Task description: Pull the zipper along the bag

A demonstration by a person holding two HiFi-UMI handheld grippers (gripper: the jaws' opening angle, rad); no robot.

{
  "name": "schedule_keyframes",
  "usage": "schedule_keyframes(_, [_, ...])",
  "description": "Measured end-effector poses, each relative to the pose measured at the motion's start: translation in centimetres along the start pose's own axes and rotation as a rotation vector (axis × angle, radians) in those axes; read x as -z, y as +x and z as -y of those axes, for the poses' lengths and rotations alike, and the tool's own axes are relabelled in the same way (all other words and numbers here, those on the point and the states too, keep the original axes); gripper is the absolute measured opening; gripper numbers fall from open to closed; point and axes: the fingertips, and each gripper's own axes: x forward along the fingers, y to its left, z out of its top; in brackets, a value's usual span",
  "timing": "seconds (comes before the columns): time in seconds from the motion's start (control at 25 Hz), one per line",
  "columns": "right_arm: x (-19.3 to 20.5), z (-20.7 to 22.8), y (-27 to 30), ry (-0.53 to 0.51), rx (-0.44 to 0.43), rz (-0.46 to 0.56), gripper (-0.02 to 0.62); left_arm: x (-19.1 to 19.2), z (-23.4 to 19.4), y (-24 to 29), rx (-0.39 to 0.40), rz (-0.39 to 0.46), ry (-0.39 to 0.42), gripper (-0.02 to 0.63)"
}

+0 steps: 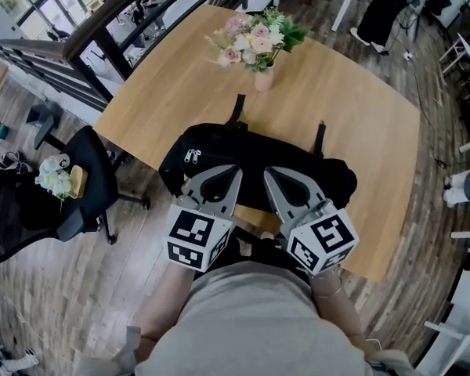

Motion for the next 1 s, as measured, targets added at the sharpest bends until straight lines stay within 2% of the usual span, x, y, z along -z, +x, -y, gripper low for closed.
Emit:
schedule_keyframes(0.16, [0.4,0.6,0.0,0.018,0.004,-0.006,0.006,0.2,0.3,0.2,0.006,-0.003,-0.033,0.018])
schedule_keyframes(0.48, [0.2,0.9,-0.1,0.006,-0.002,-0.001,0.006,0.3,0.3,0.1,-0.005,0.006,-0.037,0.015])
schedule_keyframes(0.64, [0.7,1.0,-0.1,0.009,-0.005,-0.029,0.006,0.2,0.2,0.0,-0.014,0.008,-0.035,0.015])
schedule_keyframes(1.0, [1.3,1.4,-0.4,-0.002,0.01,-0.021,0.006,0.5,0.8,0.2,0.008,0.017,-0.041,0.015])
